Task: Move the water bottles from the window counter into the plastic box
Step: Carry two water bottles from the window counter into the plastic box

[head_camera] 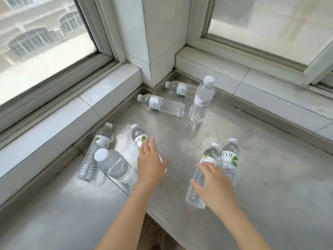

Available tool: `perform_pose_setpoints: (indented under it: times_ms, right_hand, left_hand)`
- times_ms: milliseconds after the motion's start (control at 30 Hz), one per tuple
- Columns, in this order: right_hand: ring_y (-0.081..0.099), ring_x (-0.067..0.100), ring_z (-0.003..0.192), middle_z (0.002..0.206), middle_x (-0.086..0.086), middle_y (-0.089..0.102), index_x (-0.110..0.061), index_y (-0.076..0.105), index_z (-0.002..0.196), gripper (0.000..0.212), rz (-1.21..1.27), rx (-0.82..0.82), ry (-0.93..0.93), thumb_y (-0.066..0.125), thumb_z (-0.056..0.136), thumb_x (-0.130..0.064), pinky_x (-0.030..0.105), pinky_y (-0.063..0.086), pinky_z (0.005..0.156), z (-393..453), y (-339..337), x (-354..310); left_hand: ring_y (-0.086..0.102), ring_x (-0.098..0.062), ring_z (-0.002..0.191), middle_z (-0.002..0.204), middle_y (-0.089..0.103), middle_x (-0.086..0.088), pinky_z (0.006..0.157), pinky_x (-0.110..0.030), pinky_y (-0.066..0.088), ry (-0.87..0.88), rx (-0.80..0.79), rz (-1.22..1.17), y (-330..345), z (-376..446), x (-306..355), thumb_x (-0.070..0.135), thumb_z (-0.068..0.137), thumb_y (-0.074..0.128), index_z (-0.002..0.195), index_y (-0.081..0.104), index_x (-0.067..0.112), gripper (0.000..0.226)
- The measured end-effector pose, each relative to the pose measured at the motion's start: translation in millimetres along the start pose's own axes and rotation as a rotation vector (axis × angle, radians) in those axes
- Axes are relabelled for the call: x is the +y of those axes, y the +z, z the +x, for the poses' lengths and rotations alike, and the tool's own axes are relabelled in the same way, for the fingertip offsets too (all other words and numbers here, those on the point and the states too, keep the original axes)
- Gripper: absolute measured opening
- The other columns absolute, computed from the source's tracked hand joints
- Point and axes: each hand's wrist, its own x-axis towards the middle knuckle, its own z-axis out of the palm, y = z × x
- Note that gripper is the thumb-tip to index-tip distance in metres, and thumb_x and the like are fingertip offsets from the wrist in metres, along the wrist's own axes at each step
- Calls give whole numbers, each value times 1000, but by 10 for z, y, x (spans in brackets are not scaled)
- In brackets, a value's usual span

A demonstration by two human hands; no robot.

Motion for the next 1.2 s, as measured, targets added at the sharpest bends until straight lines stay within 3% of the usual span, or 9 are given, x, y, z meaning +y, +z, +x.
perform_pose_setpoints:
  times_ms: [100,200,333,400,567,767,967,1100,1200]
  right_hand:
    - [41,14,128,140,-11,44,-29,48,132,47,35,11,-5,54,87,-44,31,36,101,94,37,6]
    - [39,14,130,142,-11,42,-29,47,132,47,49,-9,-8,54,88,-44,32,36,102,169,87,-10]
    - [37,13,131,143,-12,40,-30,47,132,47,57,-13,1,53,88,-46,33,36,103,253,119,-41]
    - [39,13,130,142,-12,42,-30,48,131,46,72,3,5,53,88,-46,34,37,103,287,144,-53]
    - [39,13,130,142,-12,41,-31,48,131,45,68,-7,27,53,88,-46,34,37,102,332,182,-60]
    - [36,14,132,144,-10,38,-29,43,136,51,47,23,95,54,88,-44,33,38,101,330,212,-33]
    - [32,24,133,155,1,19,-26,29,140,66,56,94,314,61,83,-39,36,44,89,303,251,5]
    - [29,26,134,157,5,12,-24,16,145,75,25,52,369,57,86,-42,36,44,91,295,293,6]
    - [34,26,127,156,3,17,-25,20,144,71,36,90,302,57,87,-41,33,45,87,289,311,-47]
  left_hand:
    - [10,-29,148,162,5,-12,113,-40,26,-141,107,-127,69,164,-56,43,89,61,154,0,12,94]
    - [9,-35,148,162,-5,-17,113,-44,28,-273,109,-200,141,284,-99,45,95,50,153,-6,9,89]
    - [48,-42,125,162,-5,-15,86,-47,48,-370,76,-288,176,359,-124,40,97,45,154,-7,14,81]
    - [54,-39,116,163,0,-12,78,-44,48,-341,76,-277,161,362,-100,36,96,51,154,0,16,80]
    - [51,-23,124,157,27,1,81,-37,50,-178,70,-282,154,285,-132,34,84,69,154,10,20,93]
    - [57,-23,109,135,50,1,75,-37,49,-162,-12,-270,220,157,-88,35,79,69,153,14,33,93]
    - [59,-13,81,108,63,6,53,-19,35,-213,-56,-384,138,207,-86,23,70,73,146,28,39,90]
    - [61,-9,77,98,65,8,52,-17,36,-196,-105,-411,106,94,-90,24,67,74,143,32,42,90]
    - [60,0,72,90,64,12,51,-15,37,-174,-128,-428,111,-26,-91,23,68,76,143,32,41,89]
